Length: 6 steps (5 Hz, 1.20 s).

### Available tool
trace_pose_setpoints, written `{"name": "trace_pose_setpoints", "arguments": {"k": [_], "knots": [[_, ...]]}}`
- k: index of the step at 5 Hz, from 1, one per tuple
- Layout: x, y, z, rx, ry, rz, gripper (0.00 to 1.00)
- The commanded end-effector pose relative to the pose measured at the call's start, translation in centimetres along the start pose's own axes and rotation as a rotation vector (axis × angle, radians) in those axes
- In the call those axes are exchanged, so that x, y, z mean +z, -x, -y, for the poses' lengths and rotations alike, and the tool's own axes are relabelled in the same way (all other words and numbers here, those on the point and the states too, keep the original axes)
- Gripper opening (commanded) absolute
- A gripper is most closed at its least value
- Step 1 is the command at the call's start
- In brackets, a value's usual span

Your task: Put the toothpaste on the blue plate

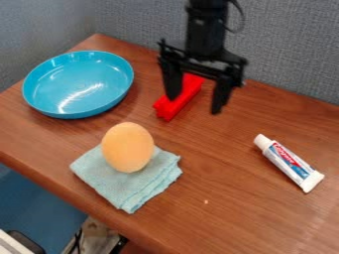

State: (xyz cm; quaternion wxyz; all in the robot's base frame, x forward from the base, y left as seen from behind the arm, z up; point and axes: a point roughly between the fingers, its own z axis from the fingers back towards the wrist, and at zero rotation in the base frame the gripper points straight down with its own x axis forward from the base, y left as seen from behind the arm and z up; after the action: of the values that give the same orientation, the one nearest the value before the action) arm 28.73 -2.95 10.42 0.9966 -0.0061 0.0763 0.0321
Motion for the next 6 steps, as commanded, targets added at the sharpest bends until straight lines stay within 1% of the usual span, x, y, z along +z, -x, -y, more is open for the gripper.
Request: {"name": "trace_pose_setpoints", "arguments": {"k": [1, 3, 4, 5, 6], "knots": [[0.3, -1.1, 2.6, 0.087, 0.027, 0.050, 1.00], [-1.5, -2.3, 7.6, 0.336, 0.069, 0.067, 1.00], [-2.6, -2.5, 9.3, 0.501, 0.098, 0.078, 1.00], [-3.6, -2.9, 10.4, 0.670, 0.127, 0.088, 1.00], [-4.7, -3.6, 10.7, 0.826, 0.157, 0.096, 1.00]]}}
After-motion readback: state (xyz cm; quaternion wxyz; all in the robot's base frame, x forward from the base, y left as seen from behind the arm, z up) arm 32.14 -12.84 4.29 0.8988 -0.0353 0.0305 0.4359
